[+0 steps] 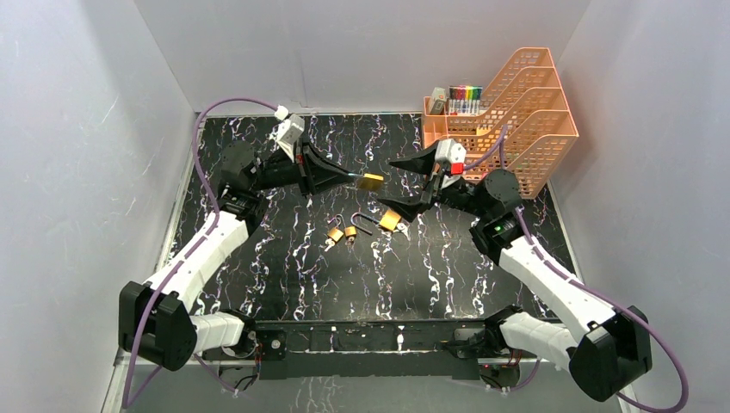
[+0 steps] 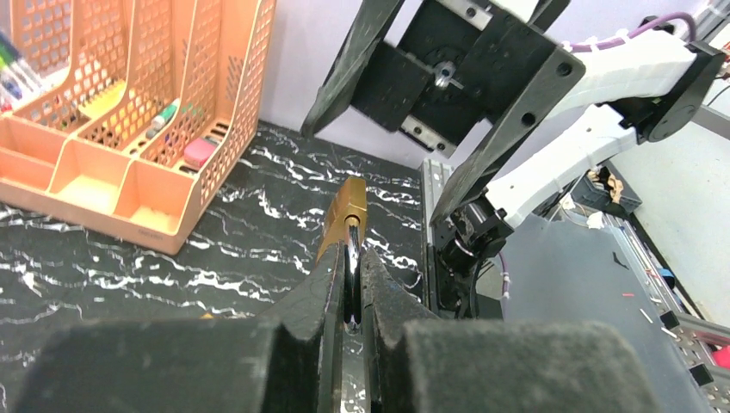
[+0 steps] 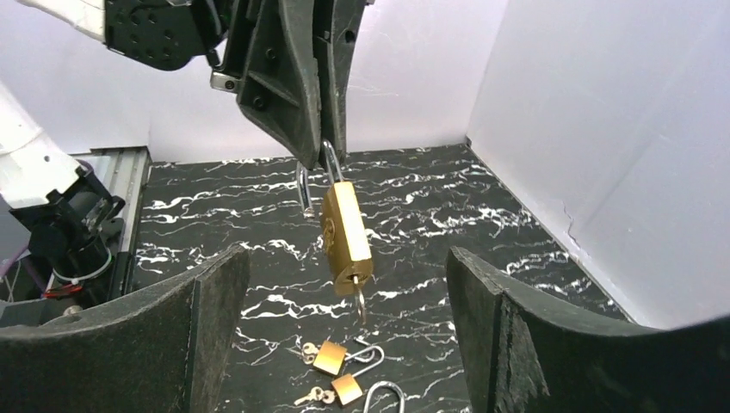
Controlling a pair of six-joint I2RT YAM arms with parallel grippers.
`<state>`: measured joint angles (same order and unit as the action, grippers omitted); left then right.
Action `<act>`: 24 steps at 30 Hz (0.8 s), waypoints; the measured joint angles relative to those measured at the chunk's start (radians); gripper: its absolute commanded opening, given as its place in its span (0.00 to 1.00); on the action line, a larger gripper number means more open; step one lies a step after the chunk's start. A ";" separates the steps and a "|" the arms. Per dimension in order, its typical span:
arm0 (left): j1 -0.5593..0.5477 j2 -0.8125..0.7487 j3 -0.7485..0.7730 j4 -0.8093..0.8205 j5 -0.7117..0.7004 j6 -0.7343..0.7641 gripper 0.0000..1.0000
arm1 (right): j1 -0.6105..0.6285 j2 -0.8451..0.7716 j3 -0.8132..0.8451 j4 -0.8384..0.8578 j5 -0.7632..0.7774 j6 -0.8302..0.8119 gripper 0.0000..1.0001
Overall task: Lock with the key
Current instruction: Lock the lock.
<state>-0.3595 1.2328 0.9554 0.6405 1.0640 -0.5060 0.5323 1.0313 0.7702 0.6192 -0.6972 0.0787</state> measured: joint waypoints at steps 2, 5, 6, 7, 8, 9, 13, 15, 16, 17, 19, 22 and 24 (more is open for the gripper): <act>0.000 0.002 0.008 0.042 0.002 -0.023 0.00 | 0.000 0.009 0.000 0.031 -0.022 0.005 0.87; 0.000 0.002 0.020 0.100 0.001 -0.052 0.00 | 0.000 0.012 0.009 0.072 -0.057 0.016 0.77; 0.000 0.002 0.024 0.118 0.001 -0.062 0.00 | 0.000 0.016 0.017 0.081 -0.070 0.021 0.73; 0.000 0.001 0.027 0.135 0.001 -0.071 0.00 | 0.000 0.024 0.029 0.090 -0.087 0.027 0.71; 0.000 0.001 0.028 0.148 -0.001 -0.078 0.00 | 0.000 0.036 0.044 0.098 -0.104 0.035 0.70; 0.000 0.001 0.029 0.162 -0.002 -0.085 0.00 | 0.000 0.047 0.056 0.108 -0.117 0.044 0.70; 0.000 0.002 0.029 0.207 -0.007 -0.121 0.00 | 0.000 0.086 0.071 0.147 -0.147 0.079 0.66; 0.000 0.002 0.029 0.235 -0.008 -0.138 0.00 | 0.000 0.102 0.072 0.158 -0.151 0.091 0.61; 0.000 0.002 0.029 0.246 -0.009 -0.144 0.00 | 0.000 0.108 0.072 0.163 -0.152 0.096 0.59; -0.001 0.002 0.029 0.253 -0.010 -0.149 0.00 | 0.000 0.114 0.072 0.167 -0.152 0.102 0.57; -0.002 0.002 0.029 0.268 -0.010 -0.160 0.00 | 0.000 0.127 0.074 0.176 -0.153 0.115 0.55; -0.004 0.002 0.029 0.283 -0.010 -0.167 0.00 | 0.000 0.142 0.076 0.203 -0.153 0.139 0.50; -0.004 0.002 0.029 0.288 -0.009 -0.168 0.00 | 0.000 0.151 0.082 0.225 -0.156 0.157 0.49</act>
<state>-0.3640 1.2345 0.9844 0.9285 1.0548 -0.6740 0.5323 1.1824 0.8527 0.8446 -0.8532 0.2359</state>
